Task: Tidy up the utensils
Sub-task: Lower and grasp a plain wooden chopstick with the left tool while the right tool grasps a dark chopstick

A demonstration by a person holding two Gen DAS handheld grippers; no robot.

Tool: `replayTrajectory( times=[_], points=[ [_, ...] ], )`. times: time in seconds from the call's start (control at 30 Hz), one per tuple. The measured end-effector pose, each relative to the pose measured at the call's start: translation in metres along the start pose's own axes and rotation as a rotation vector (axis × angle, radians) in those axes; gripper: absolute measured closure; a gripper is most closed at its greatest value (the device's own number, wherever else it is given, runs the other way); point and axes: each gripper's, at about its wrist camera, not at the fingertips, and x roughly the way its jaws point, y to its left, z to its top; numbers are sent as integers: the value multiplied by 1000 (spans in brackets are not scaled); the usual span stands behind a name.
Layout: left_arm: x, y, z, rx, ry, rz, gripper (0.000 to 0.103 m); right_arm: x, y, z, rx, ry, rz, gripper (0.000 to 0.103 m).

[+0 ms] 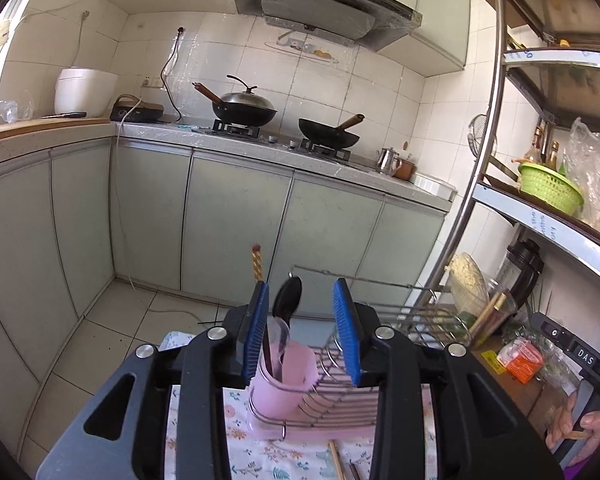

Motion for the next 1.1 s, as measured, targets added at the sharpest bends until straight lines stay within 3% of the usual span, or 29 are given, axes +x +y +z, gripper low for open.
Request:
replayTrajectory(
  times=[0.5, 1.1],
  points=[
    [19, -17, -87, 38, 233, -19, 69, 25, 2, -93, 34, 270, 30, 68],
    [102, -34, -181, 61, 628, -89, 71, 73, -13, -171, 138, 539, 86, 71]
  ],
)
